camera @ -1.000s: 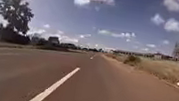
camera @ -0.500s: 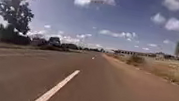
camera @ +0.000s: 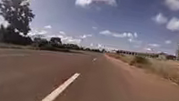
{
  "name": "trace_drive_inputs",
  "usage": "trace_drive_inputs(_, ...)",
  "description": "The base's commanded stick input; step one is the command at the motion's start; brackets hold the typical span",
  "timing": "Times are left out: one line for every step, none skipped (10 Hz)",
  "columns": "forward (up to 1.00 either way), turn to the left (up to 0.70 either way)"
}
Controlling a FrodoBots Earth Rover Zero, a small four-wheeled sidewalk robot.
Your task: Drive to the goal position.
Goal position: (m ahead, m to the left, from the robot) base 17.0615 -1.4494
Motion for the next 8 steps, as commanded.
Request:
trace_drive_inputs(0.85, 0.02)
trace_drive_inputs(0.85, 0.02)
trace_drive_inputs(0.85, 0.02)
trace_drive_inputs(0.85, 0.02)
trace_drive_inputs(0.85, 0.02)
trace_drive_inputs(0.85, 0.02)
trace_drive_inputs(0.85, 0.02)
trace_drive_inputs(0.85, 0.02)
